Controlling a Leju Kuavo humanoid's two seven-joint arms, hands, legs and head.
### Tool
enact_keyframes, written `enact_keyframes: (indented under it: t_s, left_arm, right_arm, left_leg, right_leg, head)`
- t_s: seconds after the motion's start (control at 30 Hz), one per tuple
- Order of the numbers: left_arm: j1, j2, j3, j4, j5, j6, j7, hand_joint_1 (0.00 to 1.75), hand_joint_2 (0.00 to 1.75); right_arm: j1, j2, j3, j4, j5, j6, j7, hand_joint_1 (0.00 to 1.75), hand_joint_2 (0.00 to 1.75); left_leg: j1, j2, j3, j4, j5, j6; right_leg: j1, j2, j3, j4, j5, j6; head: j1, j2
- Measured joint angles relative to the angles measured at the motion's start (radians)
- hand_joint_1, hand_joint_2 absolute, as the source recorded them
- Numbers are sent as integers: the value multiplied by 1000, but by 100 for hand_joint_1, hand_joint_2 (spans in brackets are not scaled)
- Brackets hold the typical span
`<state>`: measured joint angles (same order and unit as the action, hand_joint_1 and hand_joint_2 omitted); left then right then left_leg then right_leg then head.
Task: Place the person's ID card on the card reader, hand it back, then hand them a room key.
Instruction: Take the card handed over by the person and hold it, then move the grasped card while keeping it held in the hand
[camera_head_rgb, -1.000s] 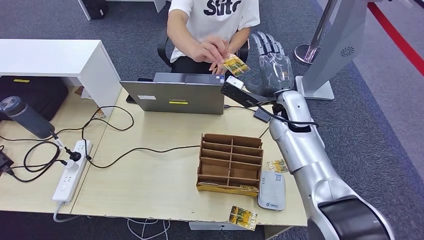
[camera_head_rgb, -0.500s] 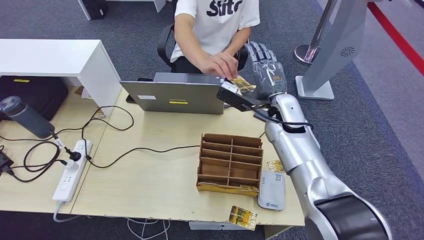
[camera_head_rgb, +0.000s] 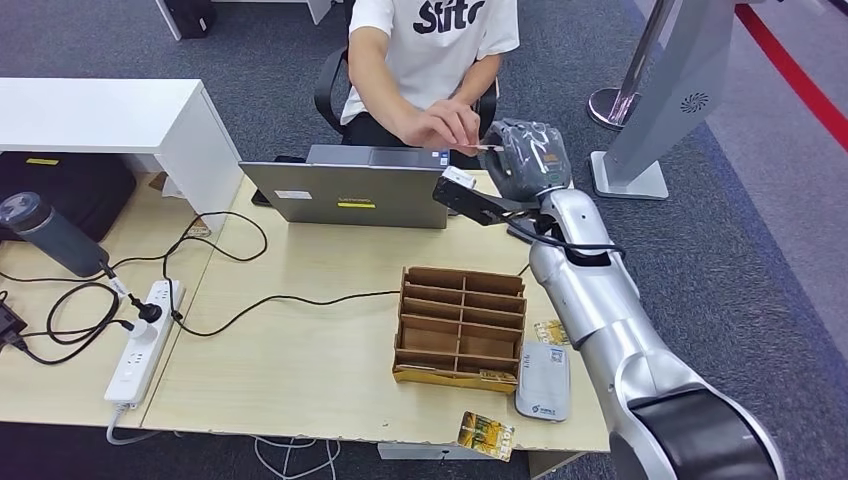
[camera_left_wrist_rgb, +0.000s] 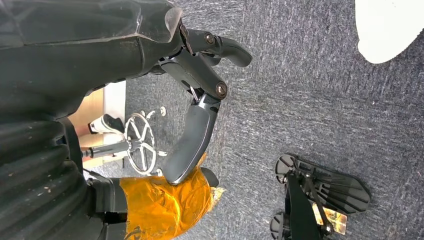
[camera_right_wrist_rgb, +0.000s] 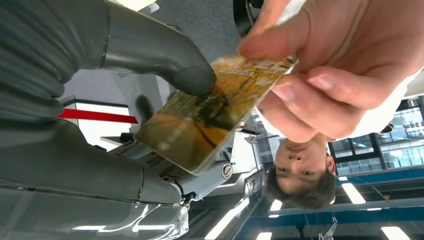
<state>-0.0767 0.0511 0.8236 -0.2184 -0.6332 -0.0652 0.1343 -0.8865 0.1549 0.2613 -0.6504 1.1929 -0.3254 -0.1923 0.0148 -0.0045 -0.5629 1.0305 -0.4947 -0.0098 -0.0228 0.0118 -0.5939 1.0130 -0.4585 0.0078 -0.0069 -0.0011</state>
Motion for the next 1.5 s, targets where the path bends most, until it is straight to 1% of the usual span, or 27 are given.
enact_keyframes:
  t_s: [0.4, 0.5, 0.57, 0.67, 0.8, 0.93, 1.03, 1.13, 1.27, 1.37, 1.5]
  left_arm:
    - [0, 1, 0, 0, -4, 3, 2, 0, 175]
    - [0, 1, 0, 0, -5, 5, 2, 0, 175]
    - [1, 0, 2, 0, -3, 9, 2, 0, 175]
    - [6, -1, 11, 1, 9, 19, 3, 0, 175]
    - [15, -2, 36, 1, 32, 32, 3, 0, 175]
    - [23, -4, 72, 1, 56, 57, 3, 0, 175]
    - [28, -9, 97, 1, 68, 72, 3, 0, 175]
    - [32, -12, 119, 1, 73, 79, 3, 0, 175]
    - [35, -15, 138, 1, 73, 84, 1, 0, 175]
    - [35, -17, 151, 1, 73, 85, -2, 0, 175]
    - [34, -17, 161, 1, 66, 80, -6, 0, 175]
  right_arm:
    - [-2, 0, -4, 4, -12, 1, -21, 175, 175]
    - [5, -1, -10, -8, -32, -5, -50, 175, 175]
    - [26, -6, -15, -47, -71, -6, -90, 175, 175]
    - [103, -29, -32, -179, -171, 14, -164, 175, 175]
    - [251, -82, -72, -402, -355, 100, -232, 175, 175]
    - [422, -138, -154, -565, -576, 201, -314, 175, 175]
    - [552, -175, -233, -643, -682, 255, -385, 175, 175]
    - [667, -216, -304, -705, -729, 321, -441, 175, 175]
    - [781, -271, -364, -772, -744, 380, -496, 175, 175]
    - [844, -309, -383, -819, -720, 404, -504, 175, 175]
    - [905, -365, -378, -859, -681, 428, -508, 175, 175]
  left_leg:
    - [0, 0, 0, 0, 0, 0]
    - [0, 0, 0, 0, 0, 0]
    - [0, 0, 0, 0, 0, 0]
    - [0, -1, 0, 0, 0, 0]
    - [0, -1, -1, 0, -2, 1]
    - [0, -3, -1, 0, -3, 2]
    - [0, -4, -2, 0, -4, 2]
    - [-1, -4, -2, 0, -4, 3]
    - [-1, -3, -2, 0, -5, 3]
    - [-1, -3, -2, 0, -5, 4]
    - [-1, -2, -2, 0, -5, 4]
  right_leg:
    - [0, 0, 0, 0, 0, 0]
    - [0, 0, 0, 0, 0, 0]
    - [0, 0, -1, 0, 0, 0]
    - [0, -1, -1, -1, 0, 0]
    - [0, -1, -1, -2, -1, 1]
    - [0, -3, 0, -2, -2, 2]
    - [0, -4, 0, -3, -3, 3]
    - [0, -3, 0, -3, -3, 3]
    - [0, -3, -1, -3, -3, 3]
    - [0, -3, 0, -3, -3, 3]
    - [0, -3, 0, -3, -3, 3]
  head:
    - [0, 0]
    - [0, 0]
    - [0, 0]
    - [0, 0]
    - [0, 0]
    - [0, 0]
    - [0, 0]
    - [0, 0]
    - [0, 0]
    - [0, 0]
    - [0, 0]
